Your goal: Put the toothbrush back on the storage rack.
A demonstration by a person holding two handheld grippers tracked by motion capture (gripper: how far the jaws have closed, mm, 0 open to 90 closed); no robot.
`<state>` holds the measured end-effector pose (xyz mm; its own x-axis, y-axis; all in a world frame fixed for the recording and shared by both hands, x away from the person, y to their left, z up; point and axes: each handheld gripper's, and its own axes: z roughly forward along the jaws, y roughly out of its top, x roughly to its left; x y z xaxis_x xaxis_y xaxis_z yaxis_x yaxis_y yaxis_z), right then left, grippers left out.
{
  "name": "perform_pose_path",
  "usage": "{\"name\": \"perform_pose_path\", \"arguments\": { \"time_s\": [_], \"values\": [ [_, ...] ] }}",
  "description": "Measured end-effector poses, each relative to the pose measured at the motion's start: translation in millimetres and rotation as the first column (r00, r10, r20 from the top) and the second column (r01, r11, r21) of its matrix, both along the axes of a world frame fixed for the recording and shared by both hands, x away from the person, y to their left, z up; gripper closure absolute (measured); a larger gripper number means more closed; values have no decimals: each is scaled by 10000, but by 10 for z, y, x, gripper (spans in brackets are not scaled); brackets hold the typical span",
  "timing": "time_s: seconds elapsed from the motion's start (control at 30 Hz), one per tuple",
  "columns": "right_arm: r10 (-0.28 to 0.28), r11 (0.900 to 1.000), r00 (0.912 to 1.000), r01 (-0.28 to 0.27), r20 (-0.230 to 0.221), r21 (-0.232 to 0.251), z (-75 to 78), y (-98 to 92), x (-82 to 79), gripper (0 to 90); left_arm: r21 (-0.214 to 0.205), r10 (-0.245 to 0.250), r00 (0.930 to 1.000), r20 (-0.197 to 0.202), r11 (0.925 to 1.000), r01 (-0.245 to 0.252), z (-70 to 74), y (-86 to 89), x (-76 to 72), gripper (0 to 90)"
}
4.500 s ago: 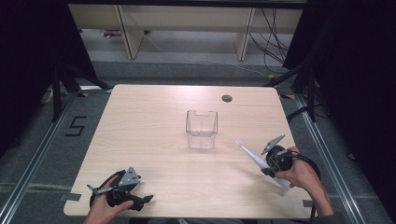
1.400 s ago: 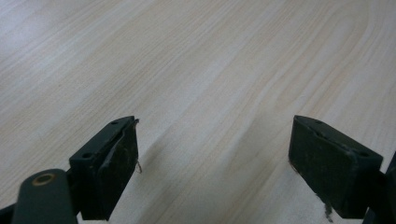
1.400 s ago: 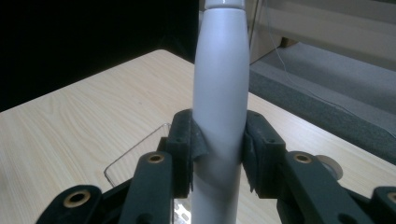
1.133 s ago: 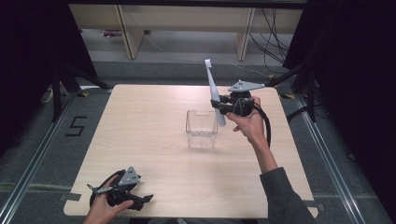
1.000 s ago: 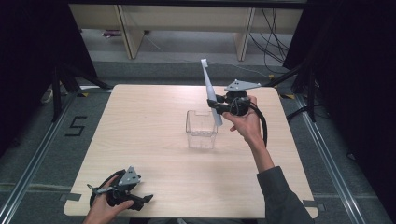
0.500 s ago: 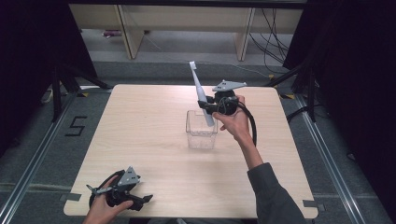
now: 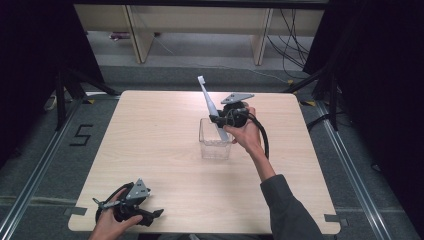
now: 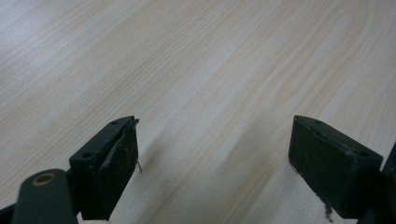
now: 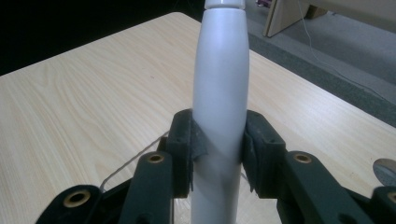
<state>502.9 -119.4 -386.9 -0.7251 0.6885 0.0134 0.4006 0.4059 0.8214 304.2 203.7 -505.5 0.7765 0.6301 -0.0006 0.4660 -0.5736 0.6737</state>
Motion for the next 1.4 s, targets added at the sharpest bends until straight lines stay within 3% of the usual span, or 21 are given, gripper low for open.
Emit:
{"name": "perform_pose_path", "arguments": {
  "time_s": [0.07,0.1,0.17,0.33,0.37,0.47,0.63,0.73,0.8,0.97,1.07,1.13,1.23,1.33,1.4],
  "values": [
    [216,9998,9995,-217,216,23,-27,0,26,668,-88,74,10000,10,9999,-74,-2,-1,-3,155],
    [82,10000,10000,-82,23,-55,-32,-1,12,669,-32,102,9999,-9,9999,-102,-3,-2,-1,155],
    [146,9997,9998,-143,133,-214,-63,-5,18,669,14,-92,10000,-13,10000,92,-1,-4,7,155],
    [189,9994,9997,-194,-170,-288,-139,23,9,668,5,-68,10000,31,10000,68,-5,-6,8,155],
    [313,9984,9995,-313,3,-463,-147,20,27,669,9,-67,10000,32,10000,67,-4,-6,7,155],
    [202,9985,9991,-220,-359,-494,-189,61,13,669,53,-63,10000,48,10000,63,-3,-5,13,156],
    [163,9968,9989,-196,-435,-780,-233,99,17,668,75,-112,9999,58,9999,112,5,-4,12,156],
    [277,9936,9972,-350,-690,-1075,-259,117,18,668,86,-109,9999,63,9999,108,3,-3,16,155],
    [449,9890,9972,-528,-602,-1379,-302,134,40,668,72,-110,9999,48,9999,110,2,-1,14,155],
    [417,9875,9975,-499,-573,-1498,-343,154,50,668,135,-193,9997,148,9997,191,5,2,17,156],
    [451,9856,9963,-564,-738,-1593,-353,166,56,668,-81,10,9999,-101,10000,-11,-1,-10,-2,155],
    [434,9800,9953,-592,-864,-1902,-350,169,62,668,110,-122,9999,92,9999,121,4,2,17,155],
    [505,9774,9942,-688,-950,-1998,-364,177,81,668,46,-135,9999,63,9999,135,4,-2,9,156],
    [344,9787,9938,-548,-1053,-1978,-376,201,84,667,227,-133,9993,358,9997,125,11,7,25,156],
    [285,9764,9924,-533,-1199,-2091,-375,222,96,667,99,0,10000,99,10000,-1,6,0,9,156]
  ]
}}
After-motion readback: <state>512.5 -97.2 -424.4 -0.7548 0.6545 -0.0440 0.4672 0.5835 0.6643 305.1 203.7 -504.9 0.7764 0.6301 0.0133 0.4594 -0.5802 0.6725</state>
